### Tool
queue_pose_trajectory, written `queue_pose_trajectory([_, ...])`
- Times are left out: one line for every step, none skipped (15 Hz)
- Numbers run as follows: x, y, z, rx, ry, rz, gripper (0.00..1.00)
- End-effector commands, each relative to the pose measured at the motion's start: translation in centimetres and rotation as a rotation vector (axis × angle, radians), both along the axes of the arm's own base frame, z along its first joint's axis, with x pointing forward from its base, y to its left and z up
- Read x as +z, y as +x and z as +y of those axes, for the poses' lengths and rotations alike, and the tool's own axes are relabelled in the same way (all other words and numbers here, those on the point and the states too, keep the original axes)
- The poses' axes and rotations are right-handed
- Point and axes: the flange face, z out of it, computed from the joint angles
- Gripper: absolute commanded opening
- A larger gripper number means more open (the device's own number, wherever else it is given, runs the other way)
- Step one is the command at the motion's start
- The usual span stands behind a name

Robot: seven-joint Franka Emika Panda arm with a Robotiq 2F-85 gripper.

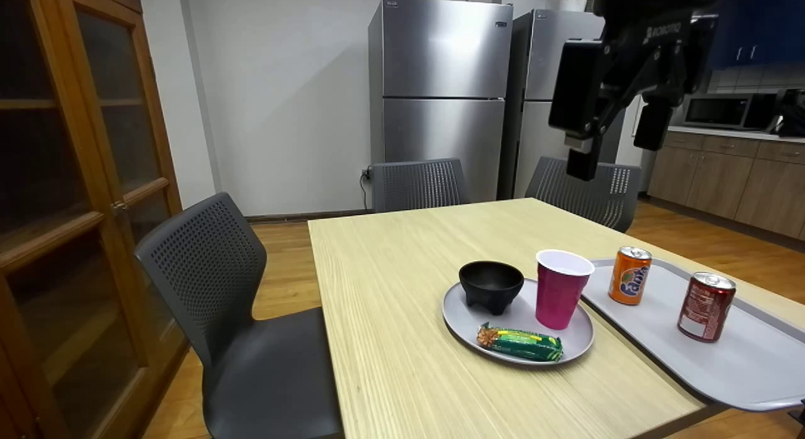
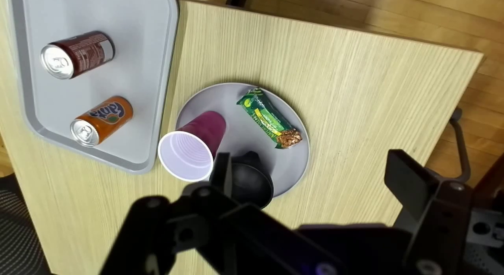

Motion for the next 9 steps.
queue_pose_trajectory([-0.8, 0.7, 0.2, 0.034, 0.008, -0.021, 1.00])
queue_pose_trajectory([-1.0, 1.0, 0.1, 0.039, 0.017, -0.028, 1.00])
queue_pose_trajectory([-1.0, 1.8, 0.2, 0.041, 0.026, -0.037, 1.00])
queue_pose_trajectory([-1.2, 2.3, 0.1, 0.041, 0.033, -0.045, 1.00])
queue_pose_trajectory([-1.5, 2.8, 0.0, 0.040, 0.037, -0.053, 1.00])
queue_pose_trajectory([-1.9, 3.4, -0.3, 0.037, 0.038, -0.061, 1.00])
queue_pose_trajectory([-2.5, 4.1, -0.7, 0.035, 0.042, -0.066, 1.00])
queue_pose_trajectory([-3.0, 4.7, -1.2, 0.034, 0.045, -0.070, 1.00])
queue_pose_trajectory([-3.7, 5.5, -1.7, 0.029, 0.049, -0.073, 1.00])
